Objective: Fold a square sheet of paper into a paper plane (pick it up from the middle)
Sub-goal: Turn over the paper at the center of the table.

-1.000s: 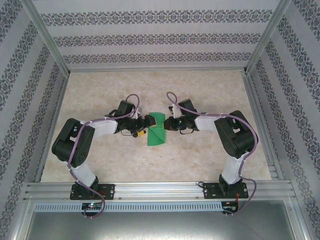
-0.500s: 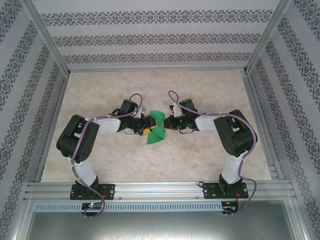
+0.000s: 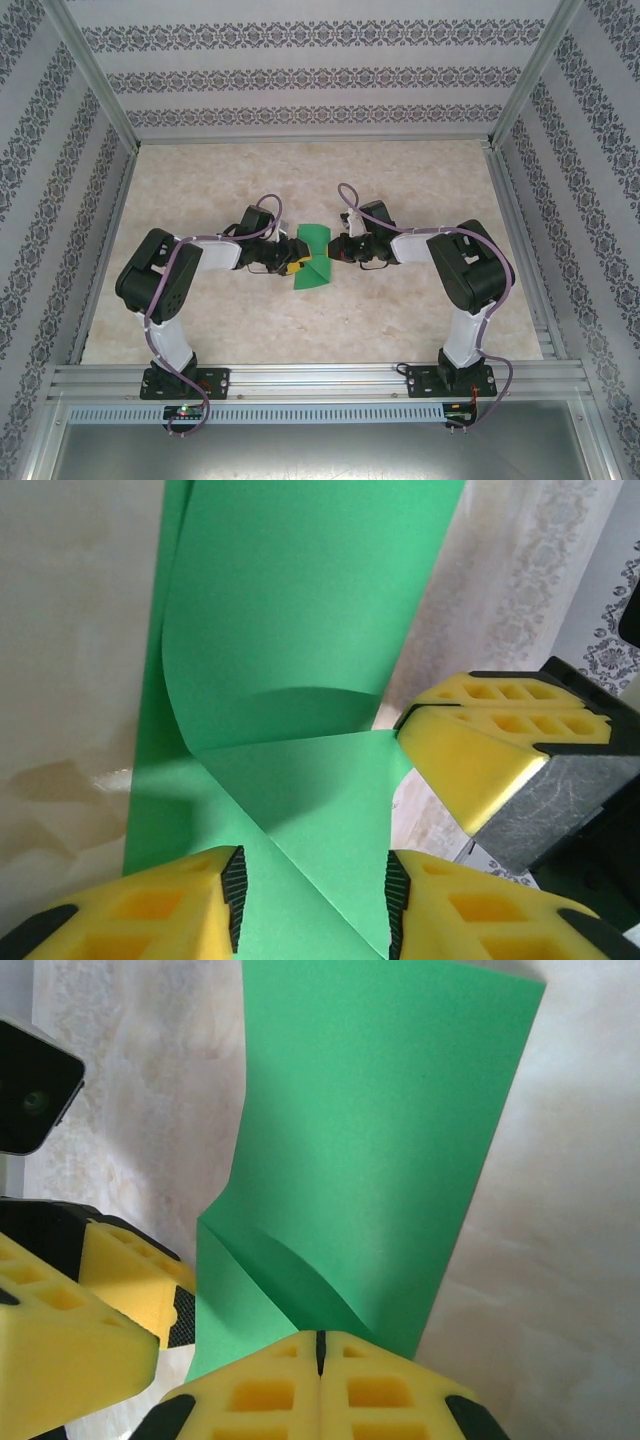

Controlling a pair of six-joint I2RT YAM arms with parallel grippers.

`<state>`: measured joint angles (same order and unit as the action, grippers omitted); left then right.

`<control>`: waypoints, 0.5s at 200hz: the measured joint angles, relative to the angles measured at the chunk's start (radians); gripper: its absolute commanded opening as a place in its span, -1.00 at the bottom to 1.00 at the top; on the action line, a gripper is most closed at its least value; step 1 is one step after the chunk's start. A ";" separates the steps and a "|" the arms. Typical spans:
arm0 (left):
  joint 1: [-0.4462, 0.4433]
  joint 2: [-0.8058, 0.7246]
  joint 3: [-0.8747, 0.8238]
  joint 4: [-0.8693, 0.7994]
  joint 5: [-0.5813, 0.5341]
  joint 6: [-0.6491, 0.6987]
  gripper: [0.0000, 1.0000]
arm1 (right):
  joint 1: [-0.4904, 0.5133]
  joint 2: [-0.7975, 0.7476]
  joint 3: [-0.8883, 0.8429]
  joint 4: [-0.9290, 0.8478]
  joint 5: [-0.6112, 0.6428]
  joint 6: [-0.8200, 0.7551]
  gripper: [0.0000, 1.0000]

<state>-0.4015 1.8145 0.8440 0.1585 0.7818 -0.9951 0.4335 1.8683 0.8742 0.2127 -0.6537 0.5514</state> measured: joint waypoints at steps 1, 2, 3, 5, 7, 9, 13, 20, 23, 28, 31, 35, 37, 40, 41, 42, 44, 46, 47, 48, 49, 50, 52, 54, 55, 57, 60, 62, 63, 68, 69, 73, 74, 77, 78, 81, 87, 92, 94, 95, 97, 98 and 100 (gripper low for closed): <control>0.000 0.001 0.000 0.001 0.000 -0.002 -0.18 | 0.000 0.000 0.000 0.000 0.000 0.000 -0.88; -0.001 0.001 0.000 0.002 0.000 -0.002 -0.18 | 0.000 0.000 0.000 0.001 0.000 0.000 -0.88; -0.001 0.002 0.000 0.004 0.000 -0.002 -0.18 | 0.000 0.000 0.000 0.001 0.000 0.000 -0.88; -0.001 0.003 0.000 0.006 0.000 -0.003 -0.19 | 0.000 0.000 0.000 0.002 0.000 0.000 -0.88; -0.002 0.005 0.000 0.008 0.000 -0.007 -0.19 | 0.000 0.000 0.000 0.002 0.000 0.000 -0.88; -0.003 0.006 0.000 0.009 0.000 -0.008 -0.20 | 0.000 0.000 0.000 0.002 0.000 0.000 -0.88; -0.003 0.009 0.000 0.013 0.000 -0.010 -0.20 | 0.000 0.000 0.000 0.002 0.000 0.000 -0.88; -0.005 0.014 0.000 0.016 0.000 -0.015 -0.21 | 0.000 0.000 0.000 0.002 0.000 0.000 -0.88; -0.005 0.016 0.000 0.018 0.000 -0.017 -0.21 | 0.000 0.000 0.000 0.002 0.000 0.000 -0.88; -0.005 0.021 0.000 0.023 0.000 -0.021 -0.21 | 0.000 0.000 -0.001 0.003 0.000 0.001 -0.88; -0.005 0.024 0.000 0.027 0.000 -0.022 -0.21 | 0.000 0.000 -0.002 0.005 0.000 0.001 -0.88; -0.005 0.027 0.000 0.031 0.002 -0.025 -0.23 | 0.000 0.000 -0.003 0.006 0.000 0.001 -0.87; -0.005 0.027 0.000 0.031 0.003 -0.026 -0.24 | 0.000 0.000 -0.003 0.007 0.000 0.001 -0.88; -0.004 0.028 0.000 0.033 0.004 -0.029 -0.25 | 0.000 0.000 -0.005 0.009 -0.001 0.002 -0.87; -0.004 0.028 0.000 0.034 0.004 -0.029 -0.25 | 0.000 0.000 -0.005 0.009 -0.001 0.002 -0.88; -0.004 0.028 0.000 0.034 0.004 -0.028 -0.26 | 0.000 0.000 -0.005 0.009 -0.001 0.002 -0.87; -0.005 0.028 0.000 0.036 0.003 -0.029 -0.26 | 0.000 0.000 -0.006 0.010 -0.002 0.003 -0.88; -0.005 0.029 0.001 0.038 0.003 -0.029 -0.27 | 0.000 0.000 -0.006 0.010 -0.002 0.003 -0.87; -0.005 0.029 0.001 0.039 0.004 -0.030 -0.27 | 0.000 0.000 -0.007 0.010 -0.003 0.003 -0.87; -0.005 0.030 0.002 0.040 0.004 -0.031 -0.27 | 0.000 0.000 -0.007 0.010 -0.003 0.003 -0.87; -0.005 0.031 0.002 0.041 0.004 -0.031 -0.28 | 0.000 0.000 -0.008 0.009 -0.003 0.003 -0.87; -0.005 0.031 0.003 0.041 0.004 -0.031 -0.27 | 0.000 0.000 -0.008 0.009 -0.003 0.003 -0.87; -0.005 0.032 0.004 0.042 0.004 -0.031 -0.28 | 0.000 0.000 -0.008 0.010 -0.003 0.003 -0.87; -0.005 0.034 0.005 0.044 0.004 -0.031 -0.28 | 0.000 0.000 -0.009 0.010 -0.003 0.004 -0.86; -0.005 0.035 0.006 0.045 0.004 -0.031 -0.28 | 0.000 0.000 -0.009 0.010 -0.003 0.004 -0.86; -0.005 0.037 0.007 0.046 0.004 -0.031 -0.29 | 0.000 0.000 -0.010 0.010 -0.003 0.004 -0.86; -0.005 0.039 0.008 0.049 0.004 -0.031 -0.30 | 0.000 0.000 -0.011 0.010 -0.003 0.004 -0.85; -0.005 0.039 0.009 0.050 0.004 -0.031 -0.30 | 0.000 0.000 -0.011 0.010 -0.003 0.004 -0.85; -0.005 0.040 0.010 0.050 0.003 -0.031 -0.30 | 0.000 0.000 -0.011 0.010 -0.003 0.004 -0.84; -0.005 0.041 0.011 0.052 0.003 -0.031 -0.32 | 0.000 0.000 -0.013 0.010 -0.004 0.004 -0.83; -0.005 0.041 0.011 0.052 0.003 -0.031 -0.32 | 0.000 0.000 -0.013 0.010 -0.004 0.004 -0.83; -0.005 0.041 0.013 0.053 0.003 -0.031 -0.34 | 0.000 0.000 -0.014 0.010 -0.005 0.005 -0.81; -0.005 0.041 0.013 0.053 0.003 -0.031 -0.34 | 0.000 0.000 -0.014 0.010 -0.006 0.005 -0.81; -0.005 0.041 0.014 0.053 0.004 -0.031 -0.36 | 0.000 0.000 -0.014 0.010 -0.007 0.005 -0.80; -0.005 0.041 0.014 0.053 0.004 -0.031 -0.36 | 0.000 0.000 -0.014 0.010 -0.007 0.005 -0.79; -0.005 0.041 0.015 0.055 0.004 -0.031 -0.37 | 0.000 0.000 -0.015 0.010 -0.007 0.007 -0.77; -0.005 0.041 0.016 0.058 0.003 -0.031 -0.40 | 0.000 0.000 -0.015 0.010 -0.008 0.010 -0.73; -0.005 0.041 0.016 0.060 0.003 -0.031 -0.41 | 0.000 0.000 -0.015 0.010 -0.010 0.011 -0.69; -0.005 0.041 0.017 0.060 0.003 -0.031 -0.42 | 0.000 0.000 -0.016 0.010 -0.010 0.014 -0.68; -0.005 0.041 0.017 0.060 0.003 -0.031 -0.42 | 0.000 0.000 -0.016 0.010 -0.010 0.016 -0.67; -0.005 0.041 0.017 0.061 0.003 -0.030 -0.42 | 0.000 0.000 -0.016 0.010 -0.010 0.014 -0.66; -0.005 0.041 0.017 0.061 0.004 -0.029 -0.42 | 0.000 0.000 -0.016 0.011 -0.010 0.014 -0.66; -0.005 0.041 0.017 0.061 0.004 -0.029 -0.43 | 0.000 -0.001 -0.016 0.011 -0.010 0.018 -0.64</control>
<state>-0.4068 1.8557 0.8608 0.2199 0.7856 -1.0245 0.4335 1.8671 0.8577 0.2241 -0.6636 0.5697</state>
